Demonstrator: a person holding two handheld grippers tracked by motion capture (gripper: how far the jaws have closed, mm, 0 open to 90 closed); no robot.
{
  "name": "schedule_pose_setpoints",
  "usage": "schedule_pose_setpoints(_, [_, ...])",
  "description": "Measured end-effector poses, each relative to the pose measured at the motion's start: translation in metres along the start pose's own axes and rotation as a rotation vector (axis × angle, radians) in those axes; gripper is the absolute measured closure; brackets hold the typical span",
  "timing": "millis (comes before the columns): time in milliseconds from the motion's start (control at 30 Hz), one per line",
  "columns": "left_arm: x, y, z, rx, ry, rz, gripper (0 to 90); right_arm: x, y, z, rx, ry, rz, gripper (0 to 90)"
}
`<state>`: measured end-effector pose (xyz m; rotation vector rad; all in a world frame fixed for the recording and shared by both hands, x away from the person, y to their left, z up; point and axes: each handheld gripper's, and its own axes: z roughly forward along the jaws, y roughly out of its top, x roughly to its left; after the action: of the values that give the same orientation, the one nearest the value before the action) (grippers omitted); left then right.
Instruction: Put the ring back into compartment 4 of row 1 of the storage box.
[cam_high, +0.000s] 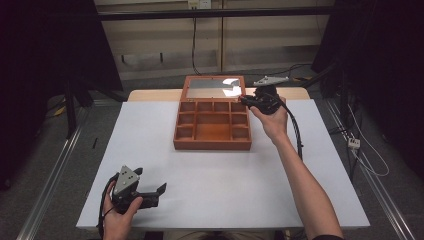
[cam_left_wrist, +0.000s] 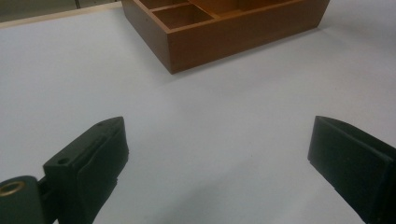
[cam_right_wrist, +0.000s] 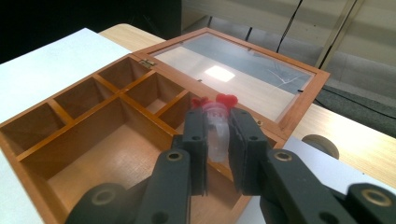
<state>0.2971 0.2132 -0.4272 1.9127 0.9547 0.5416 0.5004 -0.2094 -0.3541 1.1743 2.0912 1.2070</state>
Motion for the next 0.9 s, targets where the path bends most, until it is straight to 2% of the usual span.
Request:
schedule_pose_setpoints(267, [0.0, 0.0, 0.001, -0.001, -0.007, 0.005, 4.8, -0.007, 0.003, 0.01, 0.003, 0.005, 0.03, 78.1])
schedule_pose_setpoints(333, [0.0, 0.0, 0.0, -0.001, -0.006, -0.001, 4.8, -0.009, 0.006, 0.011, -0.007, -0.003, 0.036, 78.1])
schedule_pose_setpoints(567, [-0.001, 0.001, 0.001, -0.001, -0.01, 0.003, 4.8, -0.019, 0.007, 0.018, 0.014, -0.025, 0.048, 78.1])
schedule_pose_setpoints(700, [-0.001, 0.0, 0.001, 0.003, -0.007, 0.007, 4.8, -0.022, 0.005, 0.02, 0.005, -0.019, 0.067, 78.1])
schedule_pose_setpoints(900, [0.0, 0.0, 0.001, 0.001, -0.006, 0.002, 4.8, -0.022, 0.001, 0.026, 0.011, -0.027, 0.069, 78.1])
